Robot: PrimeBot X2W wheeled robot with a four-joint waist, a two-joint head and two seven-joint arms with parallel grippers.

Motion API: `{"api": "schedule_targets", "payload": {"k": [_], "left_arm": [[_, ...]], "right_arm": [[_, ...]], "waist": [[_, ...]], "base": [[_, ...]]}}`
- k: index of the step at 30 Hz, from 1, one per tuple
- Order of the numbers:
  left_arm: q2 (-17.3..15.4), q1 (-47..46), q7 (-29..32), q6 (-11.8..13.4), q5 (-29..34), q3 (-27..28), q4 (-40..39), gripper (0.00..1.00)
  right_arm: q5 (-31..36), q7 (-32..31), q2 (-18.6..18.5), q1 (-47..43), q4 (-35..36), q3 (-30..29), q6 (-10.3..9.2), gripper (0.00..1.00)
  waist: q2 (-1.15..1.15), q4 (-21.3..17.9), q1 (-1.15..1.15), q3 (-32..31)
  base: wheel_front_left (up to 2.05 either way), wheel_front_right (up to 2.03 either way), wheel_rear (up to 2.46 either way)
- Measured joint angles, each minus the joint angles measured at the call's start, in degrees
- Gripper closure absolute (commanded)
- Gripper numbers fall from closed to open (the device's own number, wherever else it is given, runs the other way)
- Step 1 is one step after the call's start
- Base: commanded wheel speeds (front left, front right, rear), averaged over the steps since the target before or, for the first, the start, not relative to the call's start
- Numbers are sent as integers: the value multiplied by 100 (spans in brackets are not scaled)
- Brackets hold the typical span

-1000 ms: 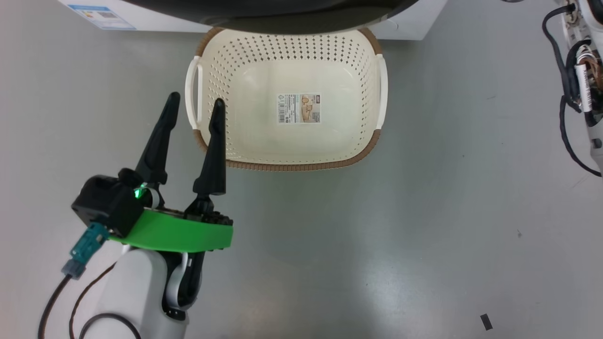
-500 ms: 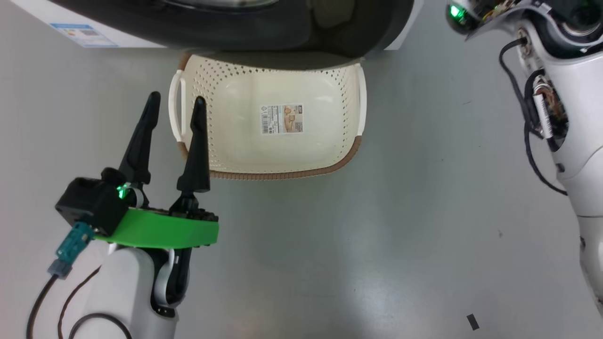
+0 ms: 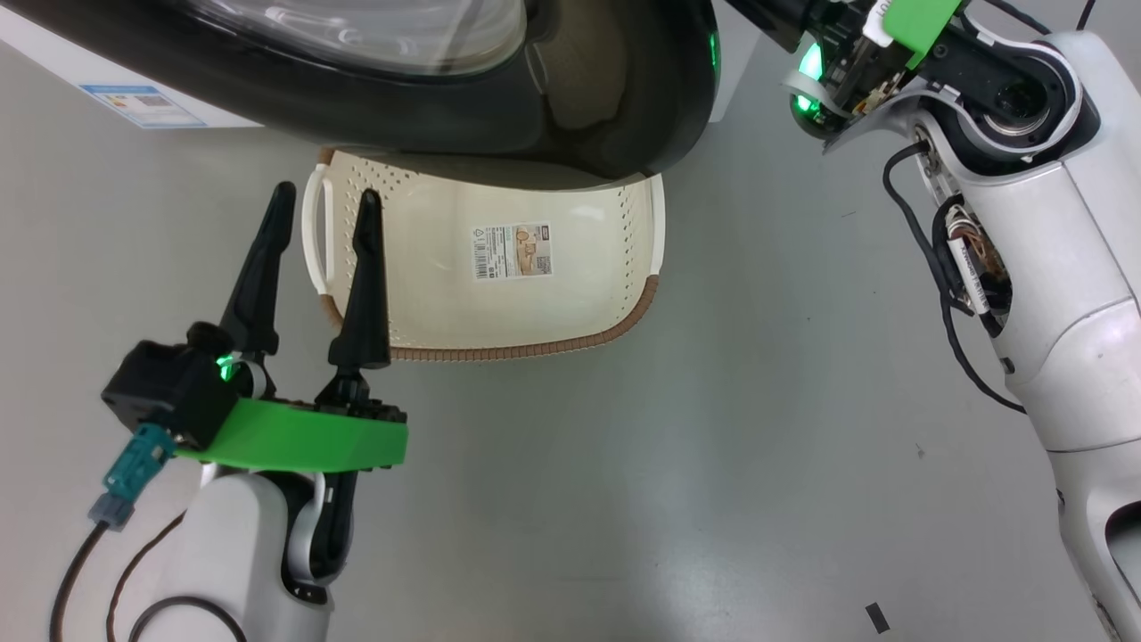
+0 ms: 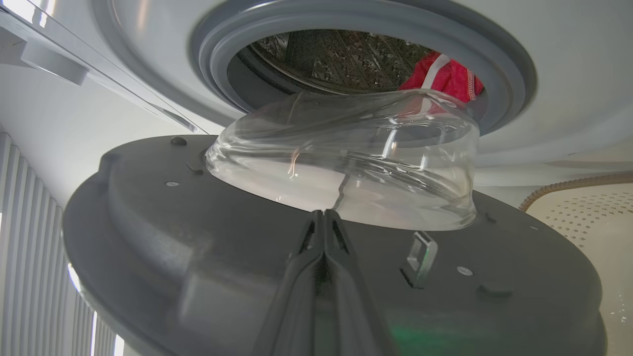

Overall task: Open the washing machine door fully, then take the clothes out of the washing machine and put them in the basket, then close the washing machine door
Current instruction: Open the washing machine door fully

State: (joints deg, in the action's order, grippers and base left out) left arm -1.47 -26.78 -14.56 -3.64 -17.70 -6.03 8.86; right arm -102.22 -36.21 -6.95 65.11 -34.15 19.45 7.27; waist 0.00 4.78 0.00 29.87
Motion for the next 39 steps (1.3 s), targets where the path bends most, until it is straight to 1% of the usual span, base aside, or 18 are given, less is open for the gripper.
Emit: {"api": "schedule_targets", "payload": {"k": [7,8,9,10,11,15,18,23,25,27,32,37,39], "left_arm": [[0,4,0,0,1,9,-3,0],[0,5,0,0,1,11,-5,0],[0,7,0,0,1,12,-7,0],[0,10,0,0,-1,16,-5,0],[0,21,0,1,-25,21,-1,0],[0,117,0,8,-122,16,44,0],[0,116,0,15,-140,18,33,0],[-1,116,0,27,-192,20,-16,0],[0,116,0,23,-196,20,-43,0],[-1,117,0,22,-194,27,-43,0],[-1,130,0,13,-194,75,-51,0],[-1,221,0,8,-183,114,-102,0],[-1,230,0,8,-172,115,-110,0]], "right_arm": [[86,254,32,-24,-80,-25,0,100],[171,305,34,-24,-81,-38,0,71],[230,364,40,-24,-78,-49,0,59],[265,424,48,-25,-71,-67,0,35],[282,498,55,-30,-65,-116,0,0],[426,891,-5,-103,146,-326,0,0],[789,1374,-89,-295,367,-427,0,0],[1704,2213,-390,-643,809,-337,0,0],[1860,2581,-407,-790,981,-321,0,0],[2186,2954,-447,-952,1112,-194,0,0],[2904,3890,-619,-1364,1099,64,0,0],[3524,4618,-745,-1659,1078,354,0,0],[3733,4820,-762,-1795,1082,385,0,0]], "waist": [[0,1,0,-3],[0,2,0,-8],[0,3,0,-15],[0,3,0,-24],[0,3,0,-36],[0,-1,0,-81],[0,-2,0,-91],[0,-2,0,-81],[0,-9,0,-81],[0,-22,0,-84],[0,-48,0,-142],[0,-92,0,-181],[0,-104,0,-180]], "base": [[0,0,0],[0,0,0],[0,0,0],[0,0,0],[0,0,0],[0,0,0],[0,0,0],[0,0,0],[0,0,0],[0,0,0],[0,0,0],[0,0,0],[0,0,0]]}}
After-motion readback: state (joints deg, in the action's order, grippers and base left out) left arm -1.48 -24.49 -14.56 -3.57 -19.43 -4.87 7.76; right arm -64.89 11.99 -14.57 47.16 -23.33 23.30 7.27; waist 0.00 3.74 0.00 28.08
